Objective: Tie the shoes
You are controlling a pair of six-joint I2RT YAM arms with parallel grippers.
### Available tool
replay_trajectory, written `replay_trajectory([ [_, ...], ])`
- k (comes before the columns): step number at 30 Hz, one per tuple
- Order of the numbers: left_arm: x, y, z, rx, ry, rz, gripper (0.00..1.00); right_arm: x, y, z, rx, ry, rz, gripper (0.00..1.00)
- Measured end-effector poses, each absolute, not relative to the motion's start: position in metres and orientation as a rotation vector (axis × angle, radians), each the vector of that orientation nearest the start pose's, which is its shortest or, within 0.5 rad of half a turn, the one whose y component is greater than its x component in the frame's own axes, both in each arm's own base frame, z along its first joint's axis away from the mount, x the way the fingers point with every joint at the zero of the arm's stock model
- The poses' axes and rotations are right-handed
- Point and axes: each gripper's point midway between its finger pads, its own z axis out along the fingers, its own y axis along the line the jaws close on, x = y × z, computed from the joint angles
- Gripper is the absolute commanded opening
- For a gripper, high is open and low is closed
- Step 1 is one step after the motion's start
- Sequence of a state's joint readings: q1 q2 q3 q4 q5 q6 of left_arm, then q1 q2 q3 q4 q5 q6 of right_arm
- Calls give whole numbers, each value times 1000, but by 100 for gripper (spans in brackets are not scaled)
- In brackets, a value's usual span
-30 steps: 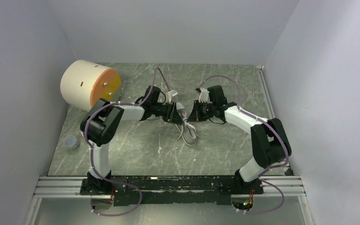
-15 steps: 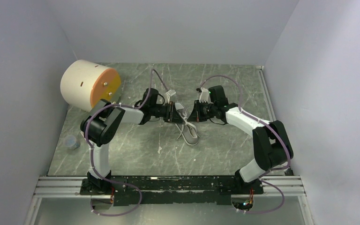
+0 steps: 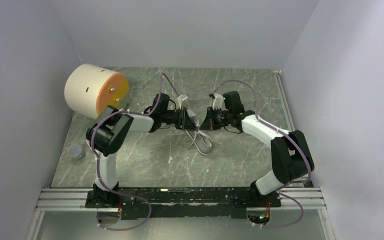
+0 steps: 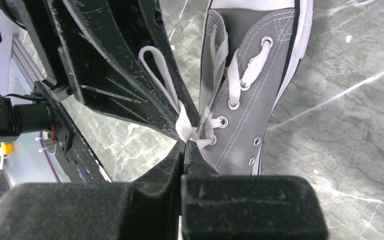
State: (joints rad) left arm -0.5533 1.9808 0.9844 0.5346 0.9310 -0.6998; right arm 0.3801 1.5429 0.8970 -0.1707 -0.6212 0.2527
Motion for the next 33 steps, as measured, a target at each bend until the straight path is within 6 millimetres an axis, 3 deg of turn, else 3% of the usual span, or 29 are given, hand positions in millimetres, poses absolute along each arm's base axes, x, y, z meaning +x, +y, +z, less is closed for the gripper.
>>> replay_trajectory([
  [11, 293, -368, 80, 433, 2230, -1696, 12, 280, 243, 101, -534, 2384, 1088, 0],
  [19, 290, -372, 84, 422, 2208, -1725, 8, 280, 260, 107, -611, 2360, 1101, 21],
  [25, 284, -369, 75, 401, 2214, -1739, 8, 288, 270, 113, -590, 2364, 1127, 39],
  [28, 283, -369, 72, 397, 2211, -1744, 8, 289, 263, 116, -561, 2365, 1112, 43],
  [33, 281, -368, 70, 386, 2214, -1753, 7, 298, 229, 124, -456, 2349, 1031, 48],
])
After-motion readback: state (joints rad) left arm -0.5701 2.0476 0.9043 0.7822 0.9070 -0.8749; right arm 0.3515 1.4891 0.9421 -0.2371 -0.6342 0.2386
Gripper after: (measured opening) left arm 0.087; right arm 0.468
